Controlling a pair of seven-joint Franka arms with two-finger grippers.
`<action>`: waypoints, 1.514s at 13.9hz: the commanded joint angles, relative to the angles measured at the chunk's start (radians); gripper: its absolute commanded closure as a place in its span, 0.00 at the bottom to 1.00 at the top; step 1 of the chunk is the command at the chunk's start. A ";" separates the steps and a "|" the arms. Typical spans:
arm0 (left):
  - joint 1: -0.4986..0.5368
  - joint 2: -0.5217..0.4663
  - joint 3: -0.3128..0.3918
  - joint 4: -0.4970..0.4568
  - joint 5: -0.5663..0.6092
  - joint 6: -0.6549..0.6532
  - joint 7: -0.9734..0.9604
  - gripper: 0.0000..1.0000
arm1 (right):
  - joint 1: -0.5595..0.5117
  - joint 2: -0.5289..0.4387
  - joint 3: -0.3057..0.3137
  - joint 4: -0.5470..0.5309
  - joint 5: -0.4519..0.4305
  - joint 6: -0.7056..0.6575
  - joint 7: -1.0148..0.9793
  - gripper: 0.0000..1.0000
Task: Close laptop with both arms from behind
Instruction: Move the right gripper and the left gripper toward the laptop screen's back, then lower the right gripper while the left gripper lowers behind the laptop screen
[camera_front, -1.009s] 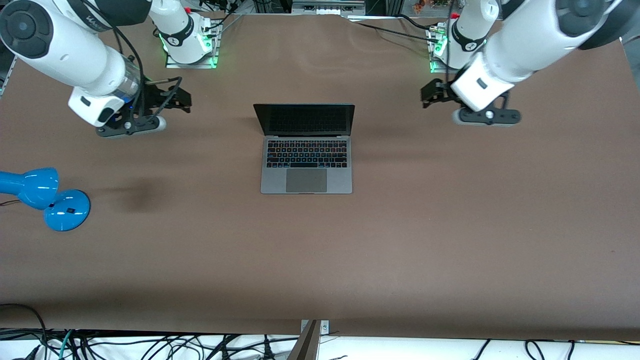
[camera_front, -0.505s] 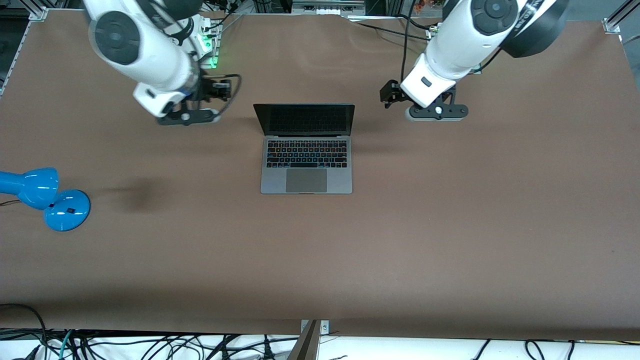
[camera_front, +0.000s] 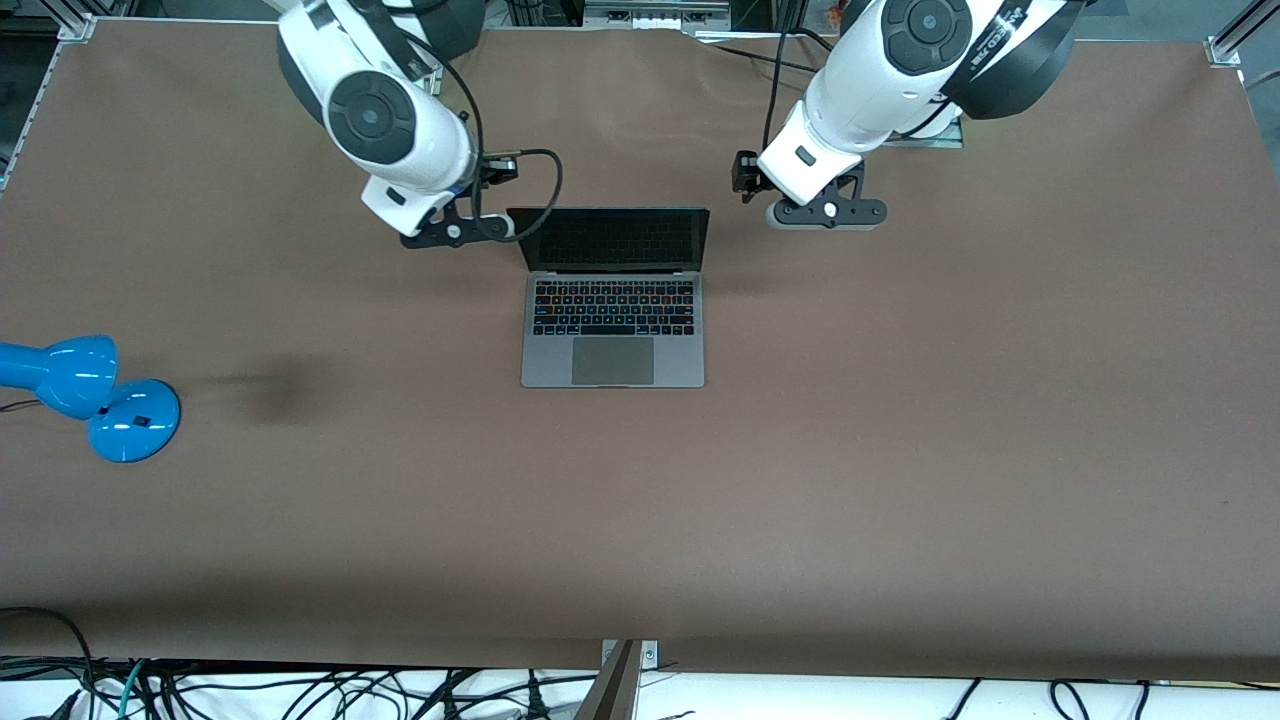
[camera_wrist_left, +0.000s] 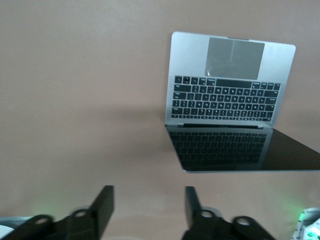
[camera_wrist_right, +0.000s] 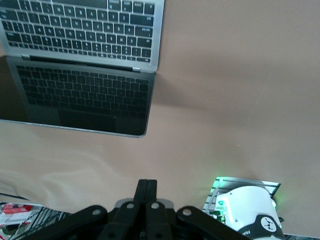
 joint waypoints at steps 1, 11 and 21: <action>0.006 -0.001 -0.034 -0.008 -0.032 0.013 -0.051 0.98 | 0.015 0.027 0.001 -0.012 0.021 -0.007 0.014 1.00; -0.003 0.149 -0.128 -0.014 -0.091 0.036 -0.228 1.00 | 0.031 0.106 0.001 -0.055 0.065 0.045 0.020 1.00; -0.008 0.237 -0.128 -0.061 -0.124 0.133 -0.304 1.00 | 0.037 0.131 -0.003 -0.050 0.051 0.180 0.006 1.00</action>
